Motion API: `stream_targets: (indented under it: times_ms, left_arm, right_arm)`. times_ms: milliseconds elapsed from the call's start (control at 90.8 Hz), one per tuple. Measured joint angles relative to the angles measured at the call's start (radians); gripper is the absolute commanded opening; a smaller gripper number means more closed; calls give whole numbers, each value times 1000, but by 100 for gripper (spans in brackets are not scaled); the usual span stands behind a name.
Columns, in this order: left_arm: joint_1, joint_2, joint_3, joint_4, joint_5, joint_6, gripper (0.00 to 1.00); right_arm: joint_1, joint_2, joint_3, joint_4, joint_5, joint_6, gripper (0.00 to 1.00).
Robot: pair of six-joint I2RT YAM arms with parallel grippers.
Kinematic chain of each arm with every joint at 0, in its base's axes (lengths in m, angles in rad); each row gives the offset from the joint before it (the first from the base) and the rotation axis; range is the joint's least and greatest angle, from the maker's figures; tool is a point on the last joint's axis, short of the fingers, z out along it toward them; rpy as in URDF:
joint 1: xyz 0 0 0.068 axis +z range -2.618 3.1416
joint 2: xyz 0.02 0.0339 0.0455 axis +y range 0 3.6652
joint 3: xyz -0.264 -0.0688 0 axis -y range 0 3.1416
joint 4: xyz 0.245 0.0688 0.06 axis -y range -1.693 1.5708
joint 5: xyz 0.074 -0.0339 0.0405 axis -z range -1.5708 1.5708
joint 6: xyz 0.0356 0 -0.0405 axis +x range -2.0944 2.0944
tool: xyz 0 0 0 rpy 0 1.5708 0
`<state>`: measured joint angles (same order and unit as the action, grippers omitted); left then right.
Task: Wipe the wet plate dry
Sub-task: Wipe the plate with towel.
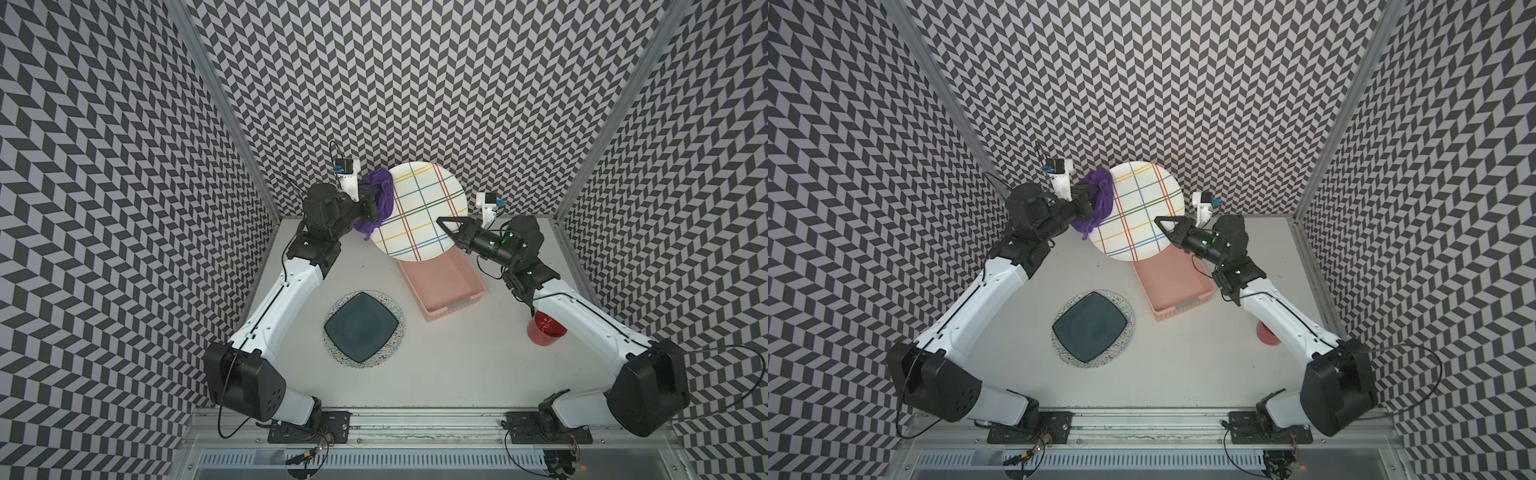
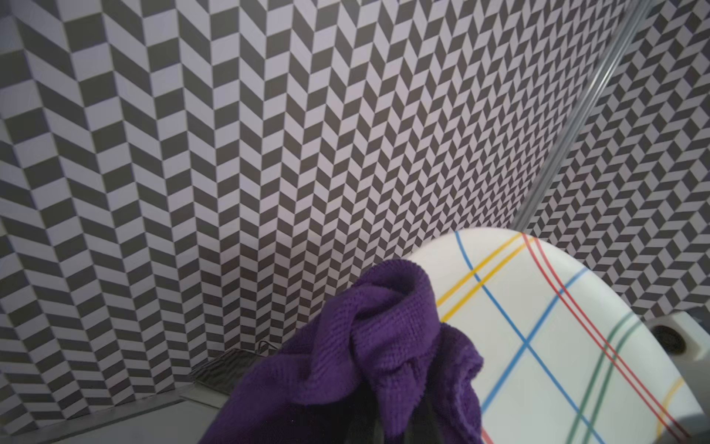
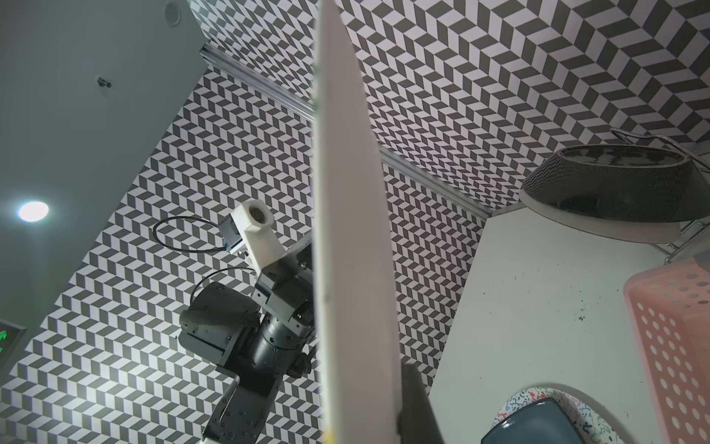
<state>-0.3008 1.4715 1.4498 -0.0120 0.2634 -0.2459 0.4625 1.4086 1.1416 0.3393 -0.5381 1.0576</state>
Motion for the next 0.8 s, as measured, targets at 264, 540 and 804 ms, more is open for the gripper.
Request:
stream_targets:
  times_ms: [264,540,804]
  left_arm:
    - [-76,-2,-23,5,-2,22,0]
    - [-126,31,41,-23,-2,106,0]
    - [-245,55,61,-32,30,134,0]
  right_arm:
    - [53,-3,11,-104,-26,-90,0]
    - [67,-6,11,-132,-39,-126,0]
    - [70,-6,11,-130,-73,-123,0]
